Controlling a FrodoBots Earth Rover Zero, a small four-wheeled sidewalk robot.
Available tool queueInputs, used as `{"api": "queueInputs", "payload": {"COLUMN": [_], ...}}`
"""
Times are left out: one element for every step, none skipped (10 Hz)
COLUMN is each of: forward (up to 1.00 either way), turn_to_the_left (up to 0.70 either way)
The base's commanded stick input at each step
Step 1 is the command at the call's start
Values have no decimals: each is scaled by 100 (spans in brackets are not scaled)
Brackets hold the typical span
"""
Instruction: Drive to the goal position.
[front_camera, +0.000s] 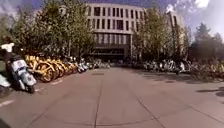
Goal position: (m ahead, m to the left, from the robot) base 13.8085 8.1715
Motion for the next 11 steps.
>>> {"api": "queueInputs", "payload": {"forward": [70, 70, 70, 70, 70, 70, 70, 70, 70, 70, 70], "turn_to_the_left": [0, 0, 0, 0, 0, 0, 0, 0, 0, 0, 0]}}
